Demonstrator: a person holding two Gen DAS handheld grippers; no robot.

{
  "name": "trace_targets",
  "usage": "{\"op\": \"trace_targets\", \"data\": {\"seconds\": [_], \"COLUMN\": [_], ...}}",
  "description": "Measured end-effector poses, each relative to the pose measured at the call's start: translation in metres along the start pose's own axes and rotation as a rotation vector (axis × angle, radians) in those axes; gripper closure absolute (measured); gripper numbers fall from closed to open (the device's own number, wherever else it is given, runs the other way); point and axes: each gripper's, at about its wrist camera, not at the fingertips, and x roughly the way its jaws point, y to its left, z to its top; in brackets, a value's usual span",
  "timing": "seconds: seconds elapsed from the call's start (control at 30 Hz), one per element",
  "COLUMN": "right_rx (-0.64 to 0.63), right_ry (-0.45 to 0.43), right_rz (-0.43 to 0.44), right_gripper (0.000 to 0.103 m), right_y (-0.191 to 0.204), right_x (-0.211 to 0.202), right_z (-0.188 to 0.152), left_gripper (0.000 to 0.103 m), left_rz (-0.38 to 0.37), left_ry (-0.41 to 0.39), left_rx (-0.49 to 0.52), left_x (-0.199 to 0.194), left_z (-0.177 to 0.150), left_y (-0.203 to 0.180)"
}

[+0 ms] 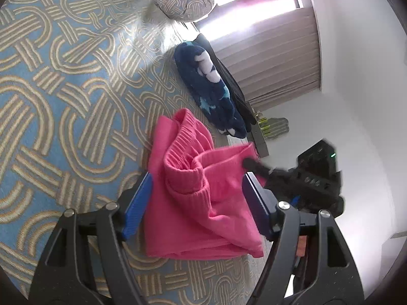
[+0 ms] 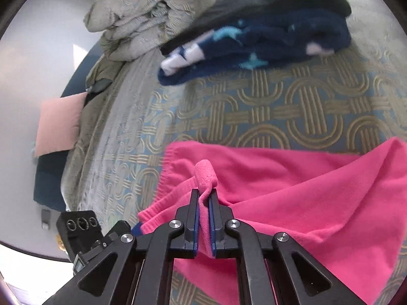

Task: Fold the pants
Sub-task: 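Lower the waistband onto the pants and open the right gripper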

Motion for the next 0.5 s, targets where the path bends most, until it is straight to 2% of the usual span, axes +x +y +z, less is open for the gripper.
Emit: {"op": "trace_targets", "data": {"seconds": [0.13,0.2,0.27,0.4,0.5], "right_rx": [-0.130,-0.167,-0.205,-0.235,-0.256], "right_ry": [-0.037,-0.020,0.001,0.017,0.027], "right_rz": [-0.031,-0.031,-0.054,-0.078,-0.088], "right_gripper": [0.098,0.098,0.098,0.097,0.096], "right_y": [0.031,0.041,0.048,0.050,0.048], "right_x": [-0.003,0.004,0.017,0.039,0.056], "right_z": [0.012,0.019,0.024,0.033,0.036], "left_gripper": [0.030,0.031,0.047,0.048,0.048], "left_rz": [0.044,0.118,0.272,0.427,0.474], "left_ry": [0.011,0.022,0.028,-0.009,-0.024], "left_rx": [0.033,0.058,0.110,0.176,0.165], "left_x": [0.002,0.009,0.017,0.018,0.015], "left_z": [-0.004,-0.006,-0.011,-0.023,-0.029], "left_y": [-0.005,-0.008,-0.015,-0.028,-0.032]}}
